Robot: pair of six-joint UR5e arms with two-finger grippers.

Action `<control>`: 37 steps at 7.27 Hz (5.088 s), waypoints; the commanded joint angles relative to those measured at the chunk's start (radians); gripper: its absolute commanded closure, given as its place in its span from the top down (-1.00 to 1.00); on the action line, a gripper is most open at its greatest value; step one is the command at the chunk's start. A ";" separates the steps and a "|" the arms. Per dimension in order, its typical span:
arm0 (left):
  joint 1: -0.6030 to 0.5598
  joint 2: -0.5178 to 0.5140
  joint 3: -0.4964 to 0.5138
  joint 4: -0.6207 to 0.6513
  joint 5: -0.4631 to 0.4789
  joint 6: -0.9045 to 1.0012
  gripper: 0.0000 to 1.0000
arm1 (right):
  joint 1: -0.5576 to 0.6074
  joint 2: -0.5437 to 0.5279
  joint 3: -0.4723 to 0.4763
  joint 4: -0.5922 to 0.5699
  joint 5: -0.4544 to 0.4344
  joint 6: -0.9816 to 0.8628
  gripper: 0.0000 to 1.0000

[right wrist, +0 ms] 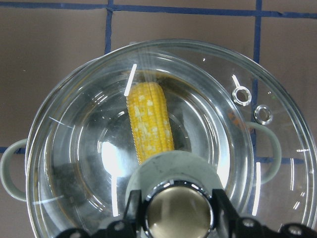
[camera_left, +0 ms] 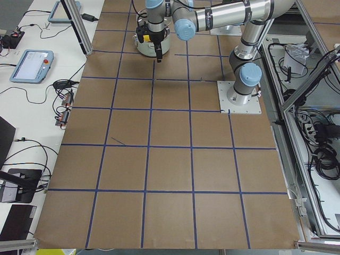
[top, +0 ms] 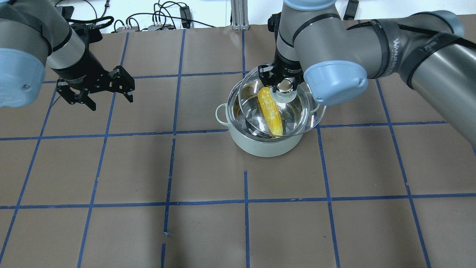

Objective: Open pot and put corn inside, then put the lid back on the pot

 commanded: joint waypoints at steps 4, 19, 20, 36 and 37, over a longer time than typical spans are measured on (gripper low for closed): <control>-0.006 0.000 0.135 -0.154 0.000 -0.004 1.00 | 0.030 0.045 -0.002 -0.044 -0.014 0.054 -0.08; -0.088 -0.044 0.100 -0.091 -0.009 -0.107 1.00 | 0.058 0.075 0.004 -0.070 -0.031 0.053 -0.08; -0.088 -0.044 0.100 -0.095 -0.012 -0.113 1.00 | 0.056 0.075 0.004 -0.068 -0.032 0.051 -0.08; -0.075 -0.035 0.088 -0.089 -0.015 -0.099 1.00 | -0.054 -0.001 -0.056 0.032 -0.018 -0.049 0.99; -0.075 -0.035 0.093 -0.089 -0.015 -0.099 1.00 | -0.106 -0.039 -0.054 0.129 -0.005 -0.049 0.99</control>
